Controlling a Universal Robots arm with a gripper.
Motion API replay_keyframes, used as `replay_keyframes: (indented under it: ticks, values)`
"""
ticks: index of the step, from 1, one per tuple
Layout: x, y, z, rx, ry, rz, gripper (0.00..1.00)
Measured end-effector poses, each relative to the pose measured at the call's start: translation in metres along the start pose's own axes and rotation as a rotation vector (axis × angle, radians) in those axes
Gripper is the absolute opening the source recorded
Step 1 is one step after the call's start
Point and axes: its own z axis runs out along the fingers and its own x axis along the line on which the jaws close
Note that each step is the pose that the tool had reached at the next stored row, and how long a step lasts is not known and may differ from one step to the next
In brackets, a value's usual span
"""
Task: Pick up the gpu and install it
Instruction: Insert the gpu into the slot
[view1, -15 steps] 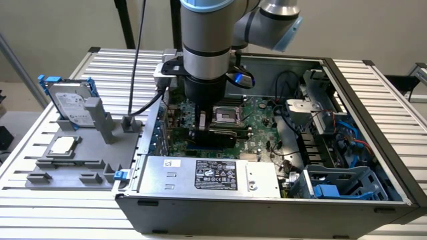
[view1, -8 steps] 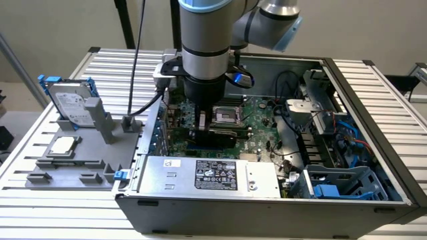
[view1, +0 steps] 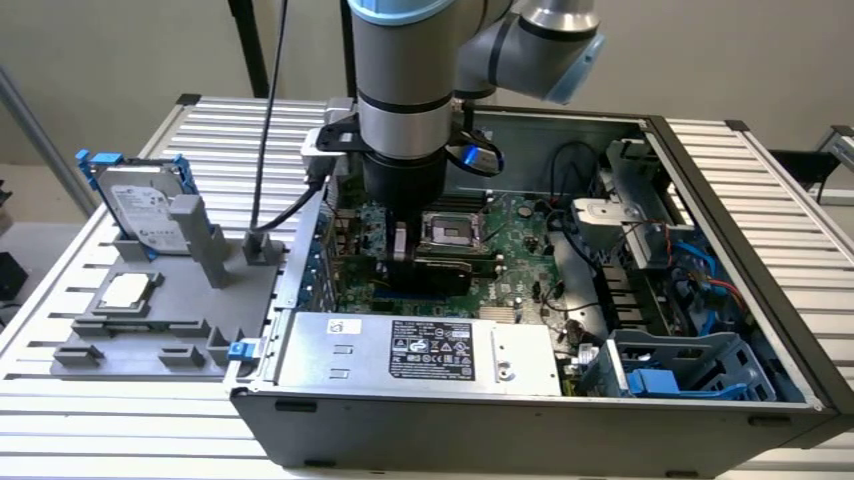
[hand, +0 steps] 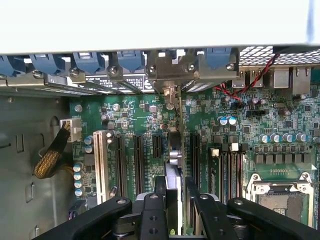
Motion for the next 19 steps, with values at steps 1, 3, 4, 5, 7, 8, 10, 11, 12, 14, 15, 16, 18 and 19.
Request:
replay_keyframes:
  ticks: [1,3,4,5,7,8,10,11,12,14,15,16,18,19]
  values:
    - [0.0000,0.0000,0.0000,0.0002,0.0000,0.000,0.27]
    - [0.0000,0.0001,0.0005,0.0005,-0.0001,0.000,0.27]
    - [0.0000,0.0001,0.0009,0.0011,-0.0001,0.000,0.27]
    - [0.0000,0.0001,0.0013,0.0017,0.0000,0.000,0.27]
    - [0.0000,0.0002,0.0022,0.0033,0.0001,0.000,0.27]
    - [-0.0001,0.0002,0.0027,0.0042,0.0001,0.000,0.27]
    - [-0.0001,0.0002,0.0042,0.0064,-0.0007,0.000,0.27]
    - [-0.0001,0.0001,0.0047,0.0073,-0.0004,0.000,0.27]
    - [-0.0001,0.0001,0.0053,0.0081,-0.0003,0.000,0.27]
    - [0.0000,0.0002,0.0061,0.0095,-0.0003,0.000,0.27]
    - [0.0000,0.0002,0.0062,0.0098,-0.0003,0.000,0.27]
    - [-0.0001,0.0002,0.0063,0.0099,-0.0004,0.000,0.27]
    - [-0.0001,0.0002,0.0064,0.0101,-0.0006,0.000,0.27]
    - [-0.0001,0.0002,0.0065,0.0101,-0.0006,0.000,0.27]
